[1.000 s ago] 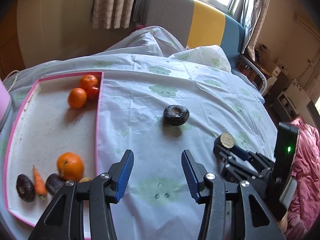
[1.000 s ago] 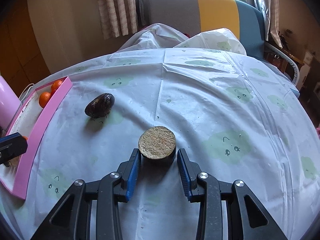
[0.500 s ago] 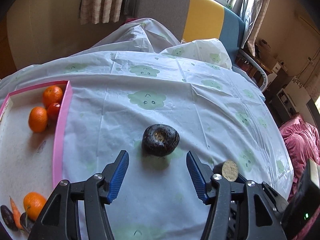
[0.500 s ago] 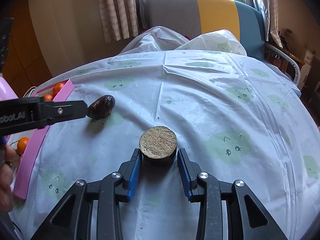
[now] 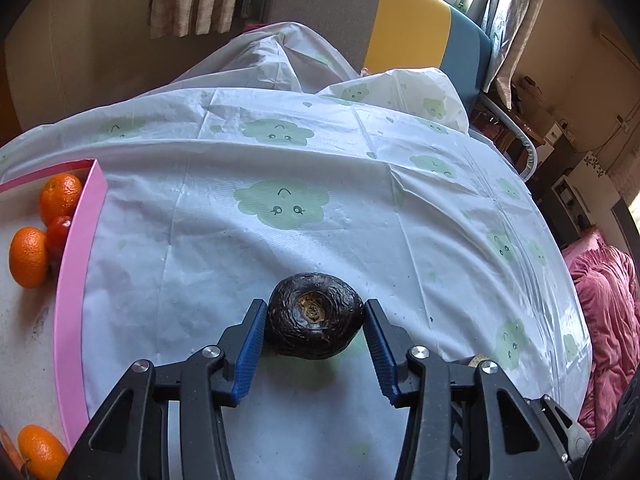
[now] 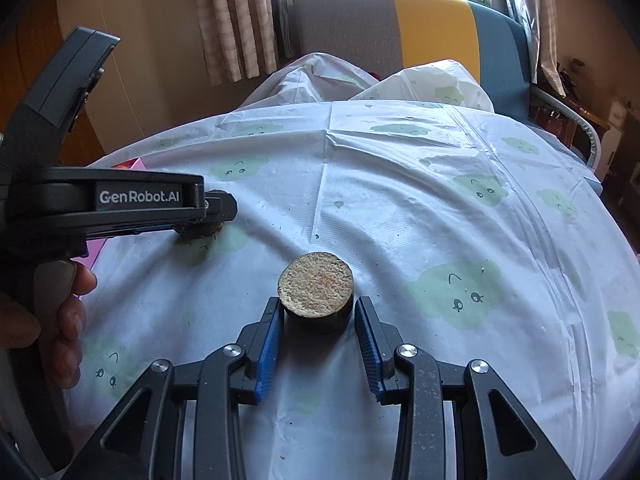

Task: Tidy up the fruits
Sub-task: 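Carry the beet into the tray and open the left tool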

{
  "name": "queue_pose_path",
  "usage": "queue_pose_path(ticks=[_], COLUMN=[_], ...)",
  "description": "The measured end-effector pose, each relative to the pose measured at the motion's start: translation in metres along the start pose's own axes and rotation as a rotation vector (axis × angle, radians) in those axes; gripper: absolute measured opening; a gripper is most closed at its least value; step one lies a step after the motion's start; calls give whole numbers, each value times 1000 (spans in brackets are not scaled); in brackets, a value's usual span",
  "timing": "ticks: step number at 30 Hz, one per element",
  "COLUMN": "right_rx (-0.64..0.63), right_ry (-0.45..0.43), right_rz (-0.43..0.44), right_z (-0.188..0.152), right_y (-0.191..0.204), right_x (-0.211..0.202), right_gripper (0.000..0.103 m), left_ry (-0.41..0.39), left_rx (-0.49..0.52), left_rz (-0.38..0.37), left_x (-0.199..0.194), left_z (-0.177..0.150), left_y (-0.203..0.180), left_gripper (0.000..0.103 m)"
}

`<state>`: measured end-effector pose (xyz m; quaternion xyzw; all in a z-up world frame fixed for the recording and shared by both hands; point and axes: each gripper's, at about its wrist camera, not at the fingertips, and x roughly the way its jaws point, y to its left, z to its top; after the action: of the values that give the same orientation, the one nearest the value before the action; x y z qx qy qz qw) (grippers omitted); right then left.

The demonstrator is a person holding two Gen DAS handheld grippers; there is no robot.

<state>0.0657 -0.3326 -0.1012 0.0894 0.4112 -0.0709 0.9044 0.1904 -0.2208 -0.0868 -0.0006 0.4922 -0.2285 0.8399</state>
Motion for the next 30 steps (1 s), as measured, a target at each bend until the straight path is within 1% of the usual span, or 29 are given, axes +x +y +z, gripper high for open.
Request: queue_pose_path(ticks=[3,8,11,16,22,30], right_rx=[-1,-4,4,-11,-16,-36], right_ry=[3,14,15,7,12,25], right_rz=[-1,-1,7,-8,-9,-12], right_z=[0,3,5,8,9,0], right_y=[1,0,-1,2,3,13], right_x=[0,1,1,1,1,-7], right_gripper=[36,37,38,38,37,37], left_ry=[-7,-14,-14,-22,-28,-32], left_rx=[18,18,12,15,24,35], left_rz=[22,69,81,101,105,102], left_x=[-8,-25,-34,-44,-52,-64], left_z=[-9,-30,-43,-57,-69,-83], left_y=[0,5,9,10,8,5], left_gripper=[49,49,49,49,49,49])
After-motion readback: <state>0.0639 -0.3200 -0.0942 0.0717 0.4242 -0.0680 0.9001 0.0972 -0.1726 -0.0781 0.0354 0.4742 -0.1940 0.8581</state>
